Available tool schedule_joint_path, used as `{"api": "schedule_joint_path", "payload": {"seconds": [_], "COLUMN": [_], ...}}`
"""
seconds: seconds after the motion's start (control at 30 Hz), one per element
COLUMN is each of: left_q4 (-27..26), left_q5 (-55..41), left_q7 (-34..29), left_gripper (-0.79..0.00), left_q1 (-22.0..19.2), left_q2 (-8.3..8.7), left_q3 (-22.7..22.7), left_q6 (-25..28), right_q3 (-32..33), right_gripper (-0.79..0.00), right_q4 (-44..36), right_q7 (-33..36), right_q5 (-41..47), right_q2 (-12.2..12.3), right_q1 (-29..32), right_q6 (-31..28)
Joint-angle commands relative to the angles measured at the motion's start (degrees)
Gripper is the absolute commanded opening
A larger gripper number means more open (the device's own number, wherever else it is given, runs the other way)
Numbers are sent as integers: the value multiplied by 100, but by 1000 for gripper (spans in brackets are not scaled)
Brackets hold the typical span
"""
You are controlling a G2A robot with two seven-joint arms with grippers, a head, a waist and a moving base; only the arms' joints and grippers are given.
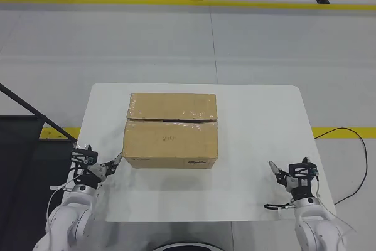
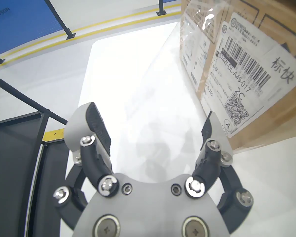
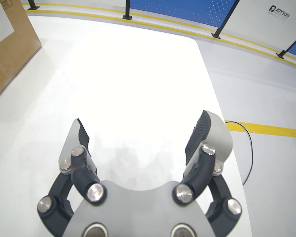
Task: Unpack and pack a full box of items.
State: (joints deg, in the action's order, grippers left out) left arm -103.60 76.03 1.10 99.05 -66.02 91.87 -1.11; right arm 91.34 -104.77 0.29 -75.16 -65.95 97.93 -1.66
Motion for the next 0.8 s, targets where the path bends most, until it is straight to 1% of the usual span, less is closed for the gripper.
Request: {"api": "schedule_joint_path", "payload": {"seconds": [0.0, 0.07, 0.17, 0.2, 0.27, 0.33, 0.47, 0.57, 0.63, 0.77], "left_q4": [-71, -165, -274, -295, -319, -327, -434, -552, -607, -607], "left_q5": [-58, -258, -550, -623, -562, -726, -1236, -1597, -1252, -1252], "left_q7": [164, 320, 574, 650, 851, 1023, 1069, 994, 984, 984], "left_gripper": [0, 0, 0, 0, 0, 0, 0, 0, 0, 0], "left_q1": [29, 65, 126, 141, 149, 153, 150, 175, 217, 217], "left_q2": [-19, -38, -65, -72, -79, -90, -90, -80, -56, -56], "left_q3": [9, 66, 175, 221, 342, 458, 802, 1080, 1257, 1257], "left_q6": [-140, -216, -311, -337, -468, -463, -145, 203, 286, 286], "right_q3": [-15, -24, -62, -83, -162, -204, -338, -411, -408, -408], "right_gripper": [0, 0, 0, 0, 0, 0, 0, 0, 0, 0], "right_q4": [-139, -244, -311, -314, -296, -281, -192, -150, -145, -145], "right_q7": [105, 244, 588, 745, 1284, 1658, 2224, 2557, 2598, 2598], "right_q5": [137, 396, 1170, 1444, 2002, 2592, 3537, 4340, 4433, 4433], "right_q2": [-5, -10, -22, -25, -27, -36, -51, -62, -61, -61], "right_q1": [-124, -281, -601, -718, -977, -1268, -1760, -2026, -2050, -2050], "right_q6": [-132, -315, -745, -894, -1150, -1246, -1396, -1533, -1561, -1561]}}
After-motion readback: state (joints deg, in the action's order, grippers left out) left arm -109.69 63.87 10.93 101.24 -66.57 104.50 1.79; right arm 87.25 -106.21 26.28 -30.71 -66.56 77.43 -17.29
